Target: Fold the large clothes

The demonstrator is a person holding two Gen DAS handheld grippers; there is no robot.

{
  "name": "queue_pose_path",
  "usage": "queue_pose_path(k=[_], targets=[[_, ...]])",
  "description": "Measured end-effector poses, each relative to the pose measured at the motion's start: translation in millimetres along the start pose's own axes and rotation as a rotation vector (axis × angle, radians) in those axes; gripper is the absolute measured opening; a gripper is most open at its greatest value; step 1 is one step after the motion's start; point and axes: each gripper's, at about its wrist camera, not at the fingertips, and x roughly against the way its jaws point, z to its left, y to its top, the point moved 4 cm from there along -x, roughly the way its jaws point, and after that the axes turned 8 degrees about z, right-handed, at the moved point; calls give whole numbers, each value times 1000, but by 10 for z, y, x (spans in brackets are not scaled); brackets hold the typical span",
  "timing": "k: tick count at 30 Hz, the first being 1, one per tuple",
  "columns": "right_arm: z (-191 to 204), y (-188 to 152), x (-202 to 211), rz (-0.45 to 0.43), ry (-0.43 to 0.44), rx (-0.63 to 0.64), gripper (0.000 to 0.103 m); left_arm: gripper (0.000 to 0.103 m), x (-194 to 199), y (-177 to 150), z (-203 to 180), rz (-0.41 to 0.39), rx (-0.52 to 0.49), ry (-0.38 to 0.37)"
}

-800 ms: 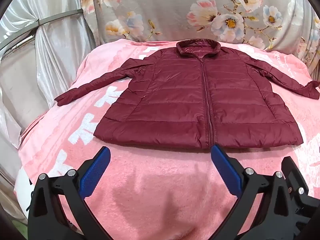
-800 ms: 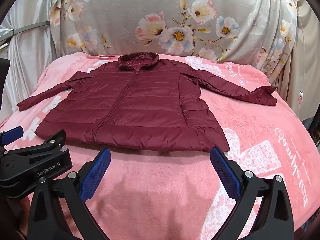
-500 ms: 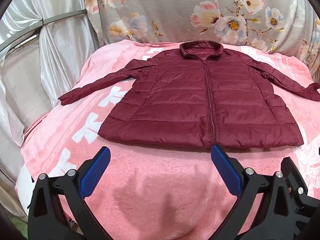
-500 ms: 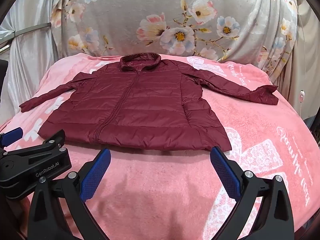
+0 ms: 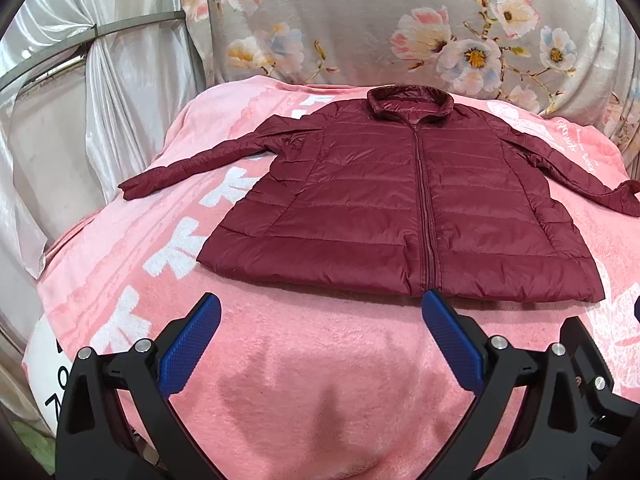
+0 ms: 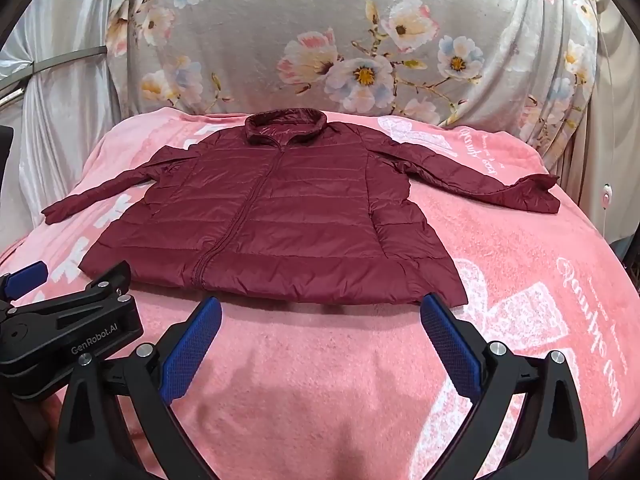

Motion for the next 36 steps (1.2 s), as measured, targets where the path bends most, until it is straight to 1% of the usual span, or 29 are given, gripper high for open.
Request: queue_pose_path(k=[15, 36], targets=[[26, 7, -16, 2, -1, 1, 98, 98, -63, -52, 38, 0, 24, -5], [56, 27, -23, 1, -4, 5, 98, 98, -79, -27, 73, -4, 28, -8]])
